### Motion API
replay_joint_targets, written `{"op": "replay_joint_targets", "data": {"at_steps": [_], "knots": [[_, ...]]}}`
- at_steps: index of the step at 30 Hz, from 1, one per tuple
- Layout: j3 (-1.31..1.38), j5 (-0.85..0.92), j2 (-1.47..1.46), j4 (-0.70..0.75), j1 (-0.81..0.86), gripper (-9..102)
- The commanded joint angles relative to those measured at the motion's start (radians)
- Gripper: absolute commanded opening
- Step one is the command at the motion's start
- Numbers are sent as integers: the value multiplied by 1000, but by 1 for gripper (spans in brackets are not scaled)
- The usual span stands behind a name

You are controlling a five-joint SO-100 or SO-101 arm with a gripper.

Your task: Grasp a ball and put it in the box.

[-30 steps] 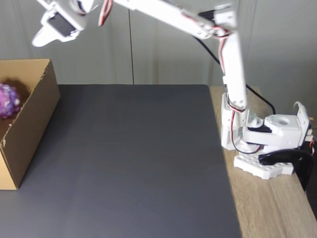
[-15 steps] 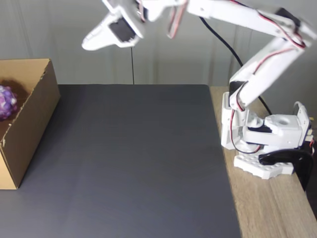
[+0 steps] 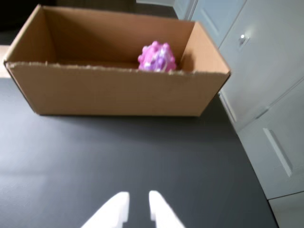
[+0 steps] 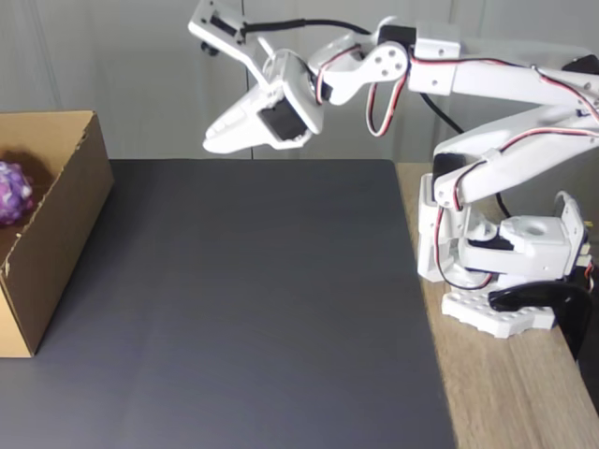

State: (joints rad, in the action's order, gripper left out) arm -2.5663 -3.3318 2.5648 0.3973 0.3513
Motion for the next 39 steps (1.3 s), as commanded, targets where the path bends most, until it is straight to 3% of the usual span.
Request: {"op": "replay_joint_targets", "data": {"at_steps": [1, 19, 30, 39], "knots": [[-31, 14, 41, -15, -11, 5], [-488, 40, 566, 51, -69, 5], [-546, 75, 566, 63, -149, 5], [-581, 91, 568, 272, -181, 2]]}}
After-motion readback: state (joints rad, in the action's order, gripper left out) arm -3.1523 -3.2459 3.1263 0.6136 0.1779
